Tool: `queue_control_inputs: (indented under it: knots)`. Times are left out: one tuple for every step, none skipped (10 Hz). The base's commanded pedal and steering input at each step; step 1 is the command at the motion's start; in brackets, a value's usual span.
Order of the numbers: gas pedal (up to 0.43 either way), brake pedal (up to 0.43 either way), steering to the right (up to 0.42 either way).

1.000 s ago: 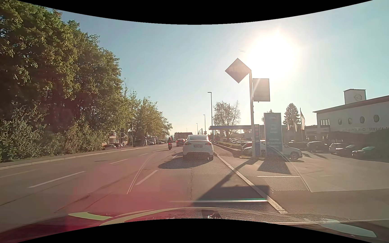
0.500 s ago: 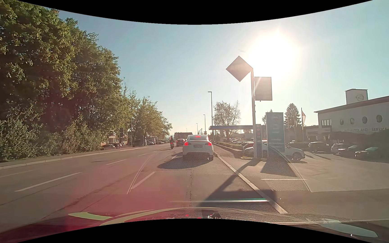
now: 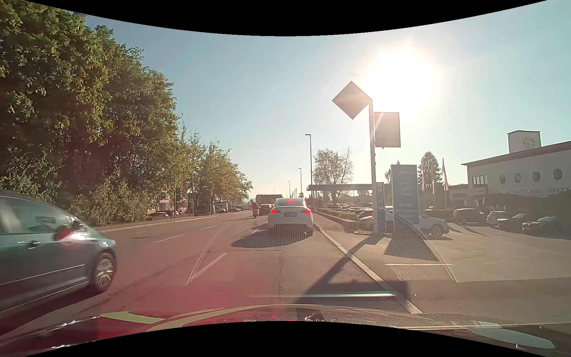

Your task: Follow the waypoints while adhering to traffic rules and regulations

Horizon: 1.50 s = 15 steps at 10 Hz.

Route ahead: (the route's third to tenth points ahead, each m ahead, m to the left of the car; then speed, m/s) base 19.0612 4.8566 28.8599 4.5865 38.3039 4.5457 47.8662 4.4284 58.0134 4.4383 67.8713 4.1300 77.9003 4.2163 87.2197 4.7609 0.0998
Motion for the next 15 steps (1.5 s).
queue_control_inputs:
  knots:
    - [0.0, 0.256, -0.001]
    - [0.0, 0.256, -0.001]
    - [0.0, 0.256, -0.001]
    - [0.0, 0.256, -0.001]
    - [0.0, 0.262, -0.001]
    - [0.0, 0.262, -0.001]
    - [0.0, 0.262, -0.001]
    - [0.0, 0.262, -0.001]
    - [0.0, 0.262, -0.001]
    - [0.0, 0.262, -0.001]
    - [0.0, 0.262, -0.001]
    - [0.0, 0.262, -0.001]
    - [0.0, 0.262, -0.001]
    - [0.0, 0.262, -0.001]
    - [0.0, 0.262, -0.001]
